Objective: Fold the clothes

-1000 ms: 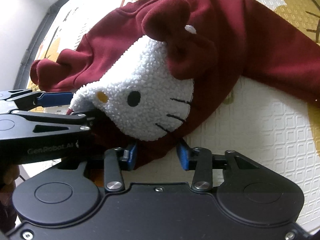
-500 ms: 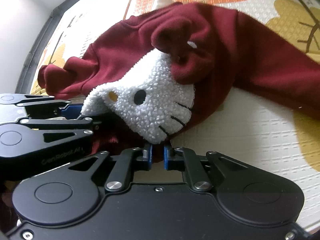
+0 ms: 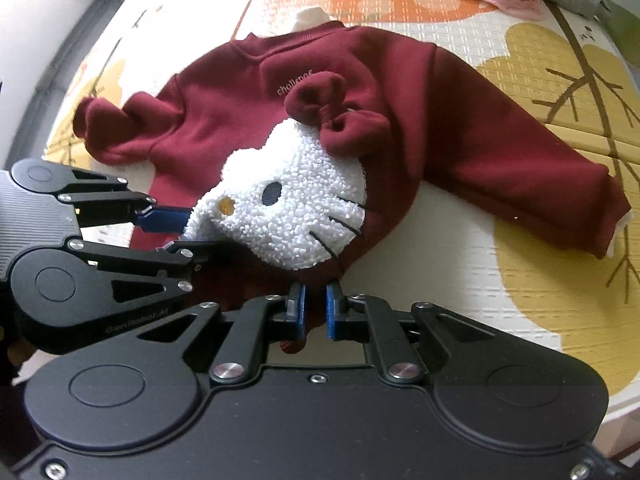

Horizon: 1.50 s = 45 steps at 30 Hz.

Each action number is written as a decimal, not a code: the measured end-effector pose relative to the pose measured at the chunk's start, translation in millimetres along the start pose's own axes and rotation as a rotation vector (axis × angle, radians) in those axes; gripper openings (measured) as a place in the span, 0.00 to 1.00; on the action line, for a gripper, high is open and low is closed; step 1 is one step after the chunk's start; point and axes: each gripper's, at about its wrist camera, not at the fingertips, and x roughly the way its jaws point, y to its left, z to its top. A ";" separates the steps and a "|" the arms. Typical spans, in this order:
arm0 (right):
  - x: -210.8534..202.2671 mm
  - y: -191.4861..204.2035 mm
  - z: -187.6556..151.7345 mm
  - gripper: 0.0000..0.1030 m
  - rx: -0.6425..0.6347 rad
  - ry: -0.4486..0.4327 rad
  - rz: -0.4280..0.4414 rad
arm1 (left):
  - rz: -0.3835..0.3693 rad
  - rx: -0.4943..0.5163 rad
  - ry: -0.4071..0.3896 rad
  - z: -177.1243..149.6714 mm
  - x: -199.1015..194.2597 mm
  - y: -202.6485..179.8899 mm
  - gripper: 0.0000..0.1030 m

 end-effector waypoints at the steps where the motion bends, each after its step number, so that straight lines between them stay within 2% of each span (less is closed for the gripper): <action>1: 4.0 -0.2 -0.3 0.08 0.000 0.007 -0.009 | 0.008 0.007 0.008 -0.5 2.9 -2.2 0.33; 5: 23.1 -1.9 -2.2 0.09 0.010 0.036 -0.038 | 0.043 0.035 0.033 -3.3 13.8 -10.6 0.37; 9: 40.4 -4.7 -5.9 0.15 0.026 0.063 -0.062 | 0.066 0.044 0.056 -7.7 23.6 -15.0 0.44; 15: 53.7 -12.6 -16.0 0.26 0.056 0.085 -0.079 | 0.095 0.041 0.073 -13.2 35.6 -16.9 0.62; 17: 56.8 -16.2 -19.9 0.28 0.073 0.088 -0.076 | 0.101 0.025 0.072 -14.3 37.6 -13.4 0.72; 19: 57.5 -19.0 -22.1 0.29 0.092 0.086 -0.068 | 0.103 0.008 0.072 -15.1 38.6 -9.0 0.76; 25: 49.1 -25.1 -21.2 0.29 0.141 0.079 -0.036 | 0.092 -0.004 0.061 -14.2 30.9 -5.5 0.74; 30: 29.2 -27.8 -16.3 0.29 0.165 0.048 -0.006 | 0.084 -0.009 0.015 -12.7 10.3 -1.3 0.73; 37: 2.9 -16.1 -12.0 0.29 0.111 -0.002 0.000 | 0.072 -0.086 -0.052 -9.0 -21.2 18.2 0.73; 42: -12.8 -6.1 -10.2 0.29 0.069 -0.032 0.013 | 0.086 -0.103 -0.048 -21.2 -29.7 29.1 0.73; 45: -9.6 4.4 -13.8 0.29 0.026 -0.015 0.040 | 0.079 -0.097 -0.031 -32.2 -26.8 32.5 0.73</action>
